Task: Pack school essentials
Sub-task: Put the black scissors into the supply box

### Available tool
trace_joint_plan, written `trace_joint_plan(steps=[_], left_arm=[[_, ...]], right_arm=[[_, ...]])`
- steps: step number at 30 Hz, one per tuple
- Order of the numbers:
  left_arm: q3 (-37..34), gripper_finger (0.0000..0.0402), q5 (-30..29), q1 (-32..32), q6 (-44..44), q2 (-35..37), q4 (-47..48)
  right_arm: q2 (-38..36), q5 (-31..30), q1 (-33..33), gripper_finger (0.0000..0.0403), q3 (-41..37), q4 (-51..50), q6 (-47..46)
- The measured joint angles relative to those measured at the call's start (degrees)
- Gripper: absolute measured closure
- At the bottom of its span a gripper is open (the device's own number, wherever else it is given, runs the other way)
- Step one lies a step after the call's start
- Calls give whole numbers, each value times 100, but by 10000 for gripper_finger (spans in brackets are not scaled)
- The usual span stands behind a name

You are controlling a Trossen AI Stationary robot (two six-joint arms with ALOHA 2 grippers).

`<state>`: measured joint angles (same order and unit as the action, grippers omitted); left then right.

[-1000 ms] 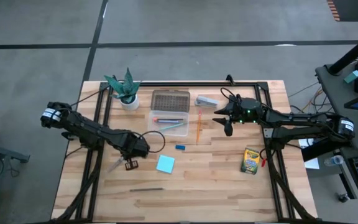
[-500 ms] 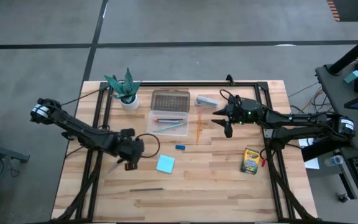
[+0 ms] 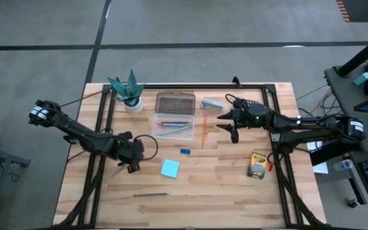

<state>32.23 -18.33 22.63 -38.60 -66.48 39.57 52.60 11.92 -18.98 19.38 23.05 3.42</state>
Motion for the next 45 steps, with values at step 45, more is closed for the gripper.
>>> trace_joint_plan(steps=[45], left_arm=[[-827,223,-168,-2,1,2,-1064]], right_arm=[[0,-6,-2,236,-42,-33,24]])
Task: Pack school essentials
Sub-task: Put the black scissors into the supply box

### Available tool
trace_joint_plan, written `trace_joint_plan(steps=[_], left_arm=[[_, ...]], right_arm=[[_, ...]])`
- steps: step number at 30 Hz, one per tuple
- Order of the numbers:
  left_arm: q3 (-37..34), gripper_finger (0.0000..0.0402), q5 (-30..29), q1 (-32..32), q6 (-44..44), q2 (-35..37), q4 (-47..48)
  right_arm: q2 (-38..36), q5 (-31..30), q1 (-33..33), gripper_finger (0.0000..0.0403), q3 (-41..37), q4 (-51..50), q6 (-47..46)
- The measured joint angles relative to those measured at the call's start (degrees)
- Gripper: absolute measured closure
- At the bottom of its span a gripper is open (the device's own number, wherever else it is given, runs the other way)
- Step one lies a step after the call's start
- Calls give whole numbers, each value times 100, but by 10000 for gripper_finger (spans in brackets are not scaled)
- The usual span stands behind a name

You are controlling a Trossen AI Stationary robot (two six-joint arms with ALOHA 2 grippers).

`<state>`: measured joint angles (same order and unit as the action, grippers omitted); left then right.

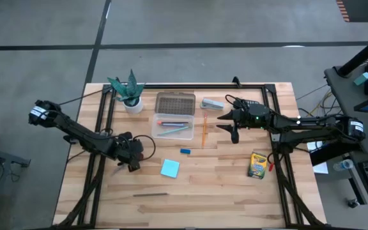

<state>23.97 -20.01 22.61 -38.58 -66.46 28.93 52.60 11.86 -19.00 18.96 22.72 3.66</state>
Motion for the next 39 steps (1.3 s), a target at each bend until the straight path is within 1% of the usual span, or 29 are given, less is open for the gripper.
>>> trace_joint_plan(steps=[1,4,9,13,19,23,25,27,32,34,39], left_arm=[[-14,227,100,-1,-12,-5,0],[-37,232,128,0,-10,-4,-33],[-45,233,153,0,-4,-4,-43],[-108,234,149,2,-6,-157,-117],[-277,234,70,2,22,-568,-747],[-337,237,-77,9,1,-714,-952],[-369,248,-136,11,1,-719,-1012],[-407,268,-170,11,-3,-721,-1069],[-476,335,-266,11,-1,-747,-1271],[-476,355,-289,11,0,-749,-1291],[-479,357,-310,7,2,-752,-1298]], right_arm=[[0,0,0,236,0,0,-2],[0,0,0,236,0,-9,0],[0,2,0,236,-2,-24,-2],[0,0,0,236,-2,-24,21],[0,0,0,236,-2,-47,22],[0,0,0,236,-2,-66,22],[0,0,0,236,-2,-101,22],[0,0,0,236,-2,-101,22],[0,-5,0,236,-2,-102,34],[0,-5,0,236,-2,-103,37],[0,-5,0,236,-2,-105,37]])
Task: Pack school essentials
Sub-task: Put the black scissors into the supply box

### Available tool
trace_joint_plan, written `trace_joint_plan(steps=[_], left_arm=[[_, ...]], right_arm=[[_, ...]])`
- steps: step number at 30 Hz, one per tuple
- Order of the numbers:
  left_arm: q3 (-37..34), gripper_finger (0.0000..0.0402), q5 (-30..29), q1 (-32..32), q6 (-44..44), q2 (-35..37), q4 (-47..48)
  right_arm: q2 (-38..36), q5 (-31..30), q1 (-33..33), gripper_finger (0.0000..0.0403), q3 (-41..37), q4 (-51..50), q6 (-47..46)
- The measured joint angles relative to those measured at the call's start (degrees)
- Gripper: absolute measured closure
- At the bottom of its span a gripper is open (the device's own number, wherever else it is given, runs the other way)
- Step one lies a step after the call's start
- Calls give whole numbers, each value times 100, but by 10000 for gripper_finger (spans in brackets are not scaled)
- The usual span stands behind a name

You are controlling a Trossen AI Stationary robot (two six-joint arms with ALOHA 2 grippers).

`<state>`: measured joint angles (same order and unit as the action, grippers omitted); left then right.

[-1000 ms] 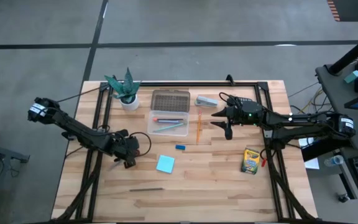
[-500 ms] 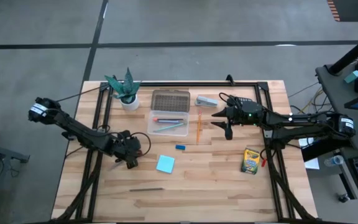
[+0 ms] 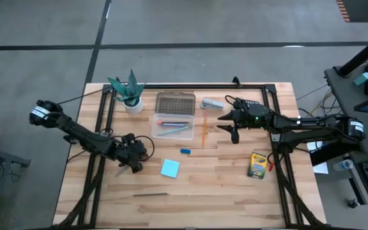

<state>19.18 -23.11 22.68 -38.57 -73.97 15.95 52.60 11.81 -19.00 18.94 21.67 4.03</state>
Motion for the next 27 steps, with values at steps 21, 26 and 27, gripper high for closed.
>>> trace_joint_plan(steps=[21,26,27], left_arm=[[293,362,223,-11,487,645,416],[385,365,212,-9,500,718,447],[411,373,168,-8,508,726,448]], right_arm=[[0,2,0,236,0,-13,-35],[0,2,0,236,0,-17,-37],[0,2,0,236,0,-17,-37]])
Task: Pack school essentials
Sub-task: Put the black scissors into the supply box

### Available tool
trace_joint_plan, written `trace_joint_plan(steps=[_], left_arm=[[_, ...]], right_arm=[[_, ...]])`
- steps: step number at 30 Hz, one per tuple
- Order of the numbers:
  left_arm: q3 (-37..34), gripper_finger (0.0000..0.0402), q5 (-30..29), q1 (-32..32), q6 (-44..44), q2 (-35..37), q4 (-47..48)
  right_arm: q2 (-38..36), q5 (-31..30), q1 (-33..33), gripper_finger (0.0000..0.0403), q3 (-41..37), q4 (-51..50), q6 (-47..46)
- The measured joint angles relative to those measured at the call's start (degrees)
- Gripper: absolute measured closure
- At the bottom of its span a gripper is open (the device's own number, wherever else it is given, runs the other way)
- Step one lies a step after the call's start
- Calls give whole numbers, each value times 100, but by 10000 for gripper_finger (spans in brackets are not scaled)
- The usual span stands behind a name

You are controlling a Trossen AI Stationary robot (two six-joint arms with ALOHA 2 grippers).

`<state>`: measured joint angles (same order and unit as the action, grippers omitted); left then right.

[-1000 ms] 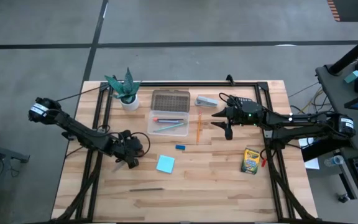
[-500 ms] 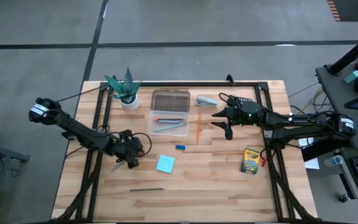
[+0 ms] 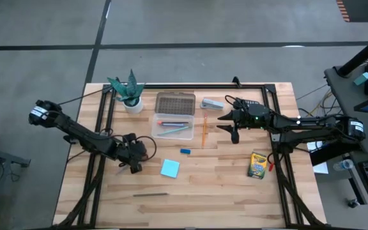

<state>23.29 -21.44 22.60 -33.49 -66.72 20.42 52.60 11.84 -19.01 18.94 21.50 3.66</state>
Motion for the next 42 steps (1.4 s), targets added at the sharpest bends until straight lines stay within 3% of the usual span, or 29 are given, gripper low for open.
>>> trace_joint_plan(steps=[13,17,20,24,27,30,37,42], left_arm=[[68,400,37,-4,114,-39,81],[389,400,116,-3,278,54,771],[608,400,558,-1,126,146,1218],[652,399,1740,3,-809,203,1329],[663,376,2761,3,-1176,203,1441],[631,336,3047,13,-1402,185,1912],[682,226,2668,45,-1260,197,2213],[586,193,2089,160,-1269,160,2309]], right_arm=[[0,0,0,236,0,-15,1],[0,-1,0,236,0,-13,-87],[0,-90,0,236,0,-12,-160],[0,-158,0,236,0,-9,-227],[0,-157,0,236,0,2,-214],[0,-157,0,236,0,2,-170],[0,-153,0,236,0,-20,-168],[0,-151,0,236,0,-20,-149]])
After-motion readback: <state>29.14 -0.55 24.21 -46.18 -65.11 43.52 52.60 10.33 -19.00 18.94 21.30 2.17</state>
